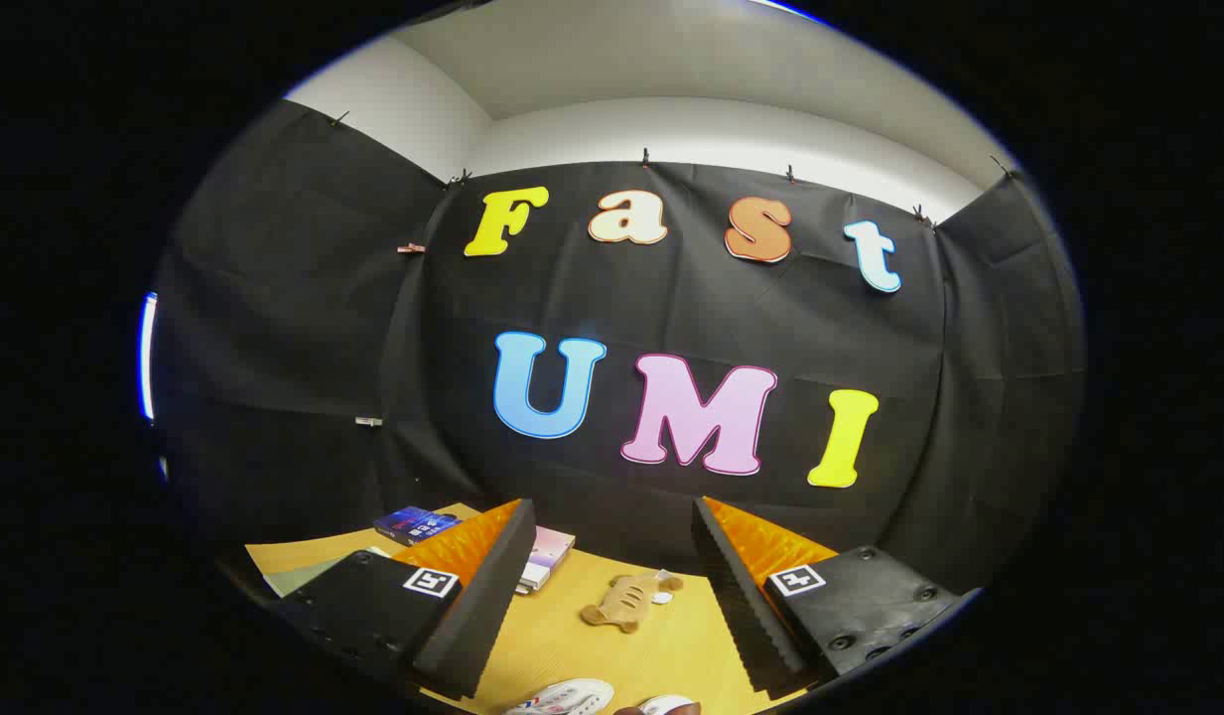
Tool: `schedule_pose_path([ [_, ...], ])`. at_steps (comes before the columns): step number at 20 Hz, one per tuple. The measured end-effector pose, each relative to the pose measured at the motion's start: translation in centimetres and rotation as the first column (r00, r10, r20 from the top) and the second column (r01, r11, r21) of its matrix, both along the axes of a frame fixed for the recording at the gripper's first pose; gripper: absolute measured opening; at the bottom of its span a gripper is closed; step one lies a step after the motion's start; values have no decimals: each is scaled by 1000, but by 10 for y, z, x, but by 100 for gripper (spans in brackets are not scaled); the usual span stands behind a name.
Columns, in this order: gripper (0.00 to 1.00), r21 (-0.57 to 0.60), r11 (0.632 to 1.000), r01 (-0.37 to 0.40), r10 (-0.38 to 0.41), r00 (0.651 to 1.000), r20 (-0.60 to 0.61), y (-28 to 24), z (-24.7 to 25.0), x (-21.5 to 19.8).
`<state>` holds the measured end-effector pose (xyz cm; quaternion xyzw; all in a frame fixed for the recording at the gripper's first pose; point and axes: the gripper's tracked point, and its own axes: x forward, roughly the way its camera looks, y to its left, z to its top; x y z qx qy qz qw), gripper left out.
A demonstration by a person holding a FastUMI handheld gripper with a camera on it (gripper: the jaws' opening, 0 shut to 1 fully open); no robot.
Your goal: Open the storage box then place both shoes into the box .Put the left shoe in first, then the right shoe, with the right side of both shoes facing outward in a uniform manner.
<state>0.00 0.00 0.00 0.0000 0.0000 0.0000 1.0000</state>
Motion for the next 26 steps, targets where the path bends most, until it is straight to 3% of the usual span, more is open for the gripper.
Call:
schedule_pose_path([
  [13,97,3,999,-36,36,999,-20,4,-5,-1],
  [17,97,13,997,-82,83,996,-36,14,-11,-1],
  [20,97,44,986,-160,163,985,-62,30,-21,-1],
  [23,97,162,943,-289,308,946,-106,61,-42,-5],
  [25,97,295,873,-388,441,887,-138,87,-59,-13],
  [26,98,377,820,-430,512,846,-149,101,-70,-19],
])
